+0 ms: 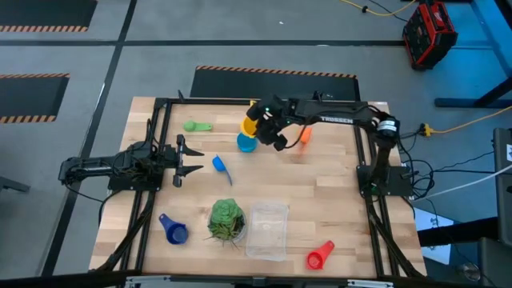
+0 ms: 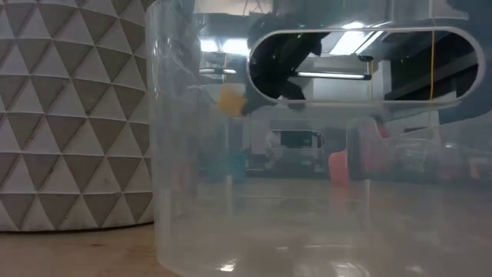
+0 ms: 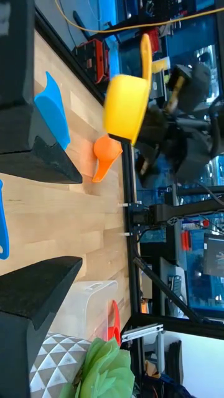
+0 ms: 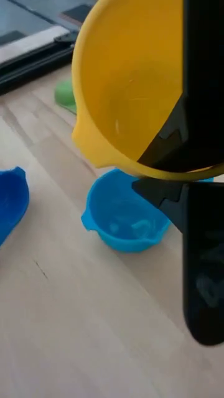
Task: Nest measuring cups in basket
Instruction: Stack the yellow measuring cup on top of the light blue measuring cup
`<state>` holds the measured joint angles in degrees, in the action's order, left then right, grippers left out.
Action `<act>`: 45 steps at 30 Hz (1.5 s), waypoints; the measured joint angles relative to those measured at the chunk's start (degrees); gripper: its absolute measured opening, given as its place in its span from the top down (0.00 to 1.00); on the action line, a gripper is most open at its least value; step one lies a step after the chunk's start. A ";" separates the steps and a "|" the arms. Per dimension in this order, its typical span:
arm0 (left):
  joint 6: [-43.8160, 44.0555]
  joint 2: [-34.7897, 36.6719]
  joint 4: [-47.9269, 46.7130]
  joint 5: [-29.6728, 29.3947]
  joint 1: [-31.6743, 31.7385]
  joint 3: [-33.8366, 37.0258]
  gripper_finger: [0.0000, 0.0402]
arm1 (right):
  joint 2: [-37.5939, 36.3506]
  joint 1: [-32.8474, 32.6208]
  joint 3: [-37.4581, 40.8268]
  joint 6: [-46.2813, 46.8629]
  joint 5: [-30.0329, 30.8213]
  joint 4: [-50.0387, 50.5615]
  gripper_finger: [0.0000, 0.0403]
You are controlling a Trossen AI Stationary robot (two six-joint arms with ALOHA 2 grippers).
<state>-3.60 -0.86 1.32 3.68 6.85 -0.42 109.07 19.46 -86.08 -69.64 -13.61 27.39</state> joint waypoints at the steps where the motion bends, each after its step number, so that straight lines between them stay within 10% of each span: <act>1: 0.02 0.02 0.01 -0.02 -0.01 0.02 0.52 | 0.62 0.00 0.00 0.80 -0.04 -0.35 0.96; 45: -0.01 0.01 0.01 -0.02 0.00 0.00 0.52 | 6.87 0.00 3.73 10.81 -3.13 -7.13 0.96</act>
<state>-3.60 -0.85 1.33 3.66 6.85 -0.42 115.94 19.46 -82.36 -58.83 -16.73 20.25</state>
